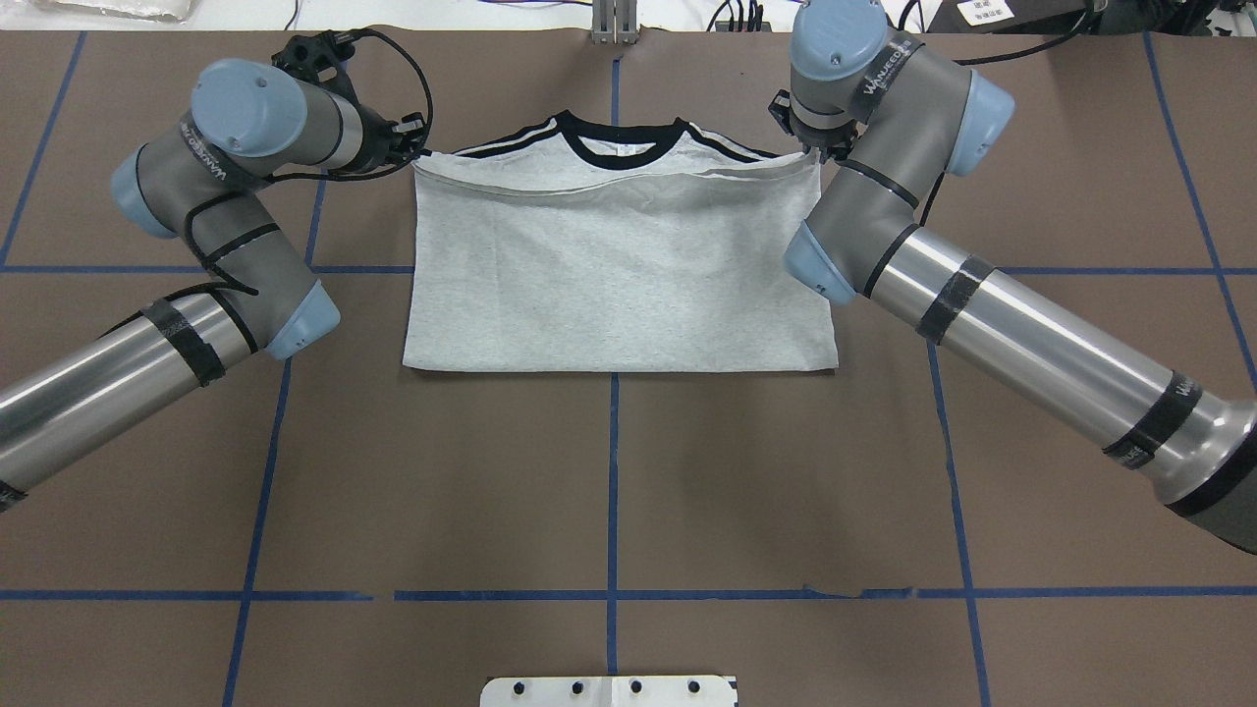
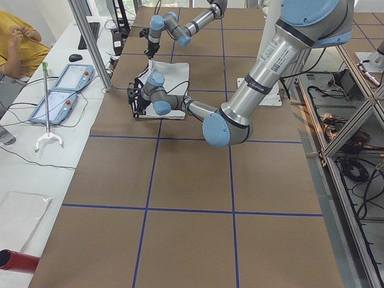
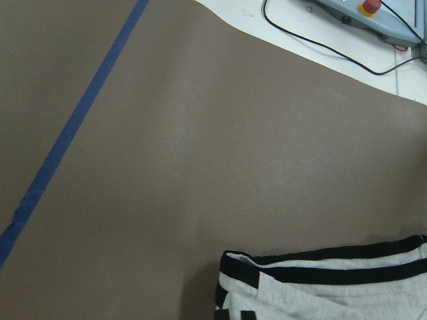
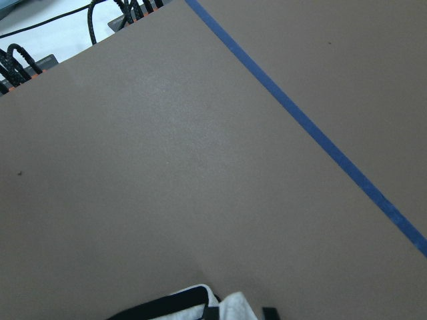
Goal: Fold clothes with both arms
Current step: 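Release the hem and move the right gripper to the folded shirt's corner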
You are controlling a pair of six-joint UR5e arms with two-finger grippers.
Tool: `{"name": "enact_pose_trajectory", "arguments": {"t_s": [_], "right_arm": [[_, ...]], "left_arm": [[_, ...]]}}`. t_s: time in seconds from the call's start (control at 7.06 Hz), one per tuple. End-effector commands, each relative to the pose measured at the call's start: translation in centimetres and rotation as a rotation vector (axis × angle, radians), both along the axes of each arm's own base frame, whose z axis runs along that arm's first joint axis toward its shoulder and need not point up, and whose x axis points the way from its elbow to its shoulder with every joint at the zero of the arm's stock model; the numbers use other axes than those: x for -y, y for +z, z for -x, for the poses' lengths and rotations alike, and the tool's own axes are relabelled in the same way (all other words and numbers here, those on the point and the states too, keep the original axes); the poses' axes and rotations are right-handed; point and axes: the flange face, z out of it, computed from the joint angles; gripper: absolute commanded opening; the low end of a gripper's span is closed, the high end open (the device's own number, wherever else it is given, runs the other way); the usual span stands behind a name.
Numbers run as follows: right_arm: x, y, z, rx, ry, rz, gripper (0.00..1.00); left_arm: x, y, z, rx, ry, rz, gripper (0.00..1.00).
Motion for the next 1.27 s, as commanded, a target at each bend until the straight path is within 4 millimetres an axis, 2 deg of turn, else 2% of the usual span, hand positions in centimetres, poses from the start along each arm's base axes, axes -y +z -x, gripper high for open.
{"name": "enact_pose_trajectory", "arguments": {"t_s": [0.0, 0.14, 0.28, 0.42, 0.57, 0.71, 0.85, 0.99, 1.13], "right_arm": [[1.1, 0.0, -1.4, 0.008, 0.0, -0.029, 1.0], [0.4, -2.5, -2.5, 0.058, -0.003, -0.055, 1.0], [-2.1, -2.7, -4.1, 0.117, -0.021, -0.053, 1.0], [-7.2, -1.2, -5.3, 0.168, -0.018, -0.055, 1.0], [-11.6, -0.6, -4.4, 0.223, 0.019, -0.015, 1.0], [-14.5, -0.4, -3.4, 0.265, 0.068, 0.038, 1.0], [-18.0, 1.2, -2.3, 0.258, 0.062, 0.052, 1.0], [-20.7, 2.9, -1.4, 0.257, 0.039, 0.066, 1.0], [-22.2, 4.4, -1.0, 0.281, 0.018, 0.046, 1.0]], "left_arm": [[0.9, 0.4, 0.9, 0.016, -0.011, -0.022, 0.43], [1.1, 0.1, 1.3, 0.008, -0.011, -0.028, 0.43], [1.3, 0.1, 1.8, 0.006, -0.016, -0.03, 0.43], [1.1, 0.1, 1.9, 0.001, -0.013, -0.034, 0.43], [0.8, 0.3, 2.0, -0.01, 0.009, -0.025, 0.43], [0.6, 0.5, 2.1, -0.011, 0.013, -0.022, 0.43], [0.6, 0.3, 2.1, -0.013, 0.013, -0.024, 0.43], [0.4, -0.2, 2.2, -0.02, 0.013, -0.033, 0.43], [0.4, -0.5, 2.3, -0.023, 0.013, -0.036, 0.43]]}}
